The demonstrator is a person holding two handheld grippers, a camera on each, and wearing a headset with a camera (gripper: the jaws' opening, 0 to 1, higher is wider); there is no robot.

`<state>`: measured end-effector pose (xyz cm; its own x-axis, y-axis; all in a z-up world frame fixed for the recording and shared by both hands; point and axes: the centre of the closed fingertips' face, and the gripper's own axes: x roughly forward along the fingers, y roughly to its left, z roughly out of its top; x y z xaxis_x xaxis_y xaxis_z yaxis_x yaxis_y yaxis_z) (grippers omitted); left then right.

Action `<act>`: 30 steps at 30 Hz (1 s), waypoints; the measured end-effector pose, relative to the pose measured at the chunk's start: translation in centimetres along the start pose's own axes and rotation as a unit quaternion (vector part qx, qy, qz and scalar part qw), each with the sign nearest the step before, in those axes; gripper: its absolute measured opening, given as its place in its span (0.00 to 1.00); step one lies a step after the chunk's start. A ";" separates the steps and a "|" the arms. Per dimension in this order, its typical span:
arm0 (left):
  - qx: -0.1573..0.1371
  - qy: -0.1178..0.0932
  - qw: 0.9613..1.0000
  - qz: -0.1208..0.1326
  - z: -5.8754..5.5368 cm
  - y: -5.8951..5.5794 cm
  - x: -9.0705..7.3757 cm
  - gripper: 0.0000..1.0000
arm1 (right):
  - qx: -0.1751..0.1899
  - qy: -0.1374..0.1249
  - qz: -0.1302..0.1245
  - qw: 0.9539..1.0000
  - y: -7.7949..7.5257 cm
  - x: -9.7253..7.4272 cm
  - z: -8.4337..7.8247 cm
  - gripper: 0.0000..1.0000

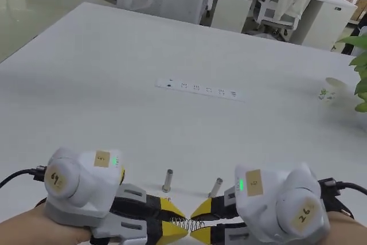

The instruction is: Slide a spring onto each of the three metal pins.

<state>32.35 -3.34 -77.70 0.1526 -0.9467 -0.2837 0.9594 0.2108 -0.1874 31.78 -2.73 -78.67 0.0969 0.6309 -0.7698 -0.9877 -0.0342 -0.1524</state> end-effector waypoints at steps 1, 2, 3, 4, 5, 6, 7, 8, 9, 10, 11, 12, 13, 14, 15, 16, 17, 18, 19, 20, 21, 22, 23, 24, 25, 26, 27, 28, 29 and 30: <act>0.001 0.001 1.000 -0.002 0.0 -0.1 0.0 0.03 | 0.001 -0.001 0.001 1.000 0.0 0.0 0.0 0.08; 0.002 0.001 1.000 -0.005 0.0 -0.1 0.0 0.03 | 0.004 -0.003 0.002 1.000 0.1 0.0 0.0 0.08; 0.001 0.003 1.000 -0.009 -0.1 -0.2 0.0 0.03 | 0.010 -0.006 0.004 1.000 0.2 0.1 0.0 0.08; 0.001 0.004 1.000 -0.011 -0.1 -0.3 0.0 0.03 | 0.011 -0.008 0.005 1.000 0.2 0.1 0.0 0.08; 0.001 0.005 1.000 -0.013 -0.2 -0.3 -0.1 0.02 | 0.011 -0.010 0.005 1.000 0.3 0.1 0.0 0.08; 0.001 0.005 1.000 -0.014 -0.2 -0.3 -0.1 0.02 | 0.012 -0.009 0.005 1.000 0.3 0.1 -0.1 0.09; 0.000 0.005 1.000 -0.016 -0.2 -0.3 -0.2 0.02 | 0.018 -0.004 0.005 1.000 0.4 0.2 -0.5 0.12; 0.000 0.005 1.000 -0.016 -0.2 -0.3 -0.2 0.02 | 0.019 -0.004 0.004 1.000 0.4 0.2 -0.6 0.15; 0.001 0.005 1.000 -0.015 -0.2 -0.3 -0.3 0.02 | 0.023 -0.005 0.001 1.000 0.3 0.2 -0.9 0.18; 0.001 0.006 1.000 -0.015 -0.3 -0.2 -0.3 0.02 | 0.026 -0.007 0.000 1.000 0.3 0.1 -1.0 0.17; 0.001 0.006 1.000 -0.017 -0.3 -0.2 -0.4 0.02 | 0.031 -0.009 -0.002 0.999 0.3 0.1 -1.1 0.16; 0.000 0.006 1.000 -0.018 -0.3 -0.2 -0.5 0.02 | 0.037 -0.012 -0.001 0.999 0.3 0.1 -1.3 0.14; 0.000 0.006 1.000 -0.020 -0.3 -0.3 -0.5 0.02 | 0.044 -0.015 -0.001 0.999 0.4 0.0 -1.4 0.15; 0.001 0.006 1.000 -0.021 -0.3 -0.3 -0.6 0.02 | 0.049 -0.020 -0.001 0.999 0.4 0.0 -1.3 0.15; 0.001 0.008 1.000 -0.022 -0.3 -0.4 -0.6 0.02 | 0.052 -0.025 -0.001 0.998 0.4 0.0 -1.3 0.15; 0.001 0.008 1.000 -0.023 -0.3 -0.4 -0.6 0.02 | 0.055 -0.028 -0.002 0.998 0.4 0.0 -1.2 0.15; 0.000 0.008 1.000 -0.024 -0.3 -0.5 -0.6 0.02 | 0.057 -0.031 -0.002 0.998 0.4 0.0 -1.1 0.14; 0.000 0.008 1.000 -0.025 -0.3 -0.5 -0.6 0.02 | 0.057 -0.036 -0.001 0.998 0.4 0.0 -1.0 0.14; 0.001 0.008 1.000 -0.026 -0.4 -0.6 -0.6 0.02 | 0.059 -0.038 0.000 0.998 0.4 0.0 -0.9 0.14; 0.001 0.009 1.000 -0.027 -0.4 -0.6 -0.6 0.02 | 0.061 -0.041 0.006 0.997 0.6 0.1 -0.8 0.14; 0.001 0.010 1.000 -0.028 -0.4 -0.7 -0.5 0.02 | 0.062 -0.043 0.008 0.997 0.7 0.1 -0.7 0.14; 0.002 0.010 1.000 -0.030 -0.4 -0.7 -0.5 0.02 | 0.061 -0.043 0.007 0.997 0.7 0.2 -0.7 0.13; 0.001 0.010 1.000 -0.030 -0.4 -0.8 -0.5 0.02 | 0.059 -0.042 0.007 0.997 0.6 0.2 -0.7 0.12; 0.002 0.010 1.000 -0.030 -0.4 -0.8 -0.5 0.02 | 0.059 -0.041 0.006 0.997 0.6 0.3 -0.8 0.11; 0.001 0.010 1.000 -0.030 -0.4 -0.8 -0.5 0.02 | 0.059 -0.041 0.007 0.997 0.6 0.3 -0.8 0.11; 0.001 0.010 1.000 -0.028 -0.3 -0.7 -0.5 0.02 | 0.059 -0.043 0.009 0.997 0.7 0.3 -0.7 0.09; 0.001 0.009 1.000 -0.028 -0.3 -0.7 -0.6 0.02 | 0.057 -0.044 0.011 0.997 0.8 0.3 -0.7 0.08; 0.000 0.009 1.000 -0.029 -0.3 -0.7 -0.6 0.02 | 0.051 -0.046 0.008 0.998 0.7 0.2 -0.6 0.08; 0.000 0.009 1.000 -0.030 -0.3 -0.7 -0.7 0.02 | 0.049 -0.047 0.008 0.998 0.8 0.2 -0.6 0.08; -0.001 0.010 0.999 -0.031 -0.3 -0.7 -0.7 0.02 | 0.049 -0.047 0.009 0.998 0.8 0.2 -0.5 0.08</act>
<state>31.47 -2.77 -77.70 0.0884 -0.9531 -0.2895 0.9661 0.1528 -0.2079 31.10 -3.07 -79.27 0.0717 0.7015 -0.7091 -0.9969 0.0264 -0.0746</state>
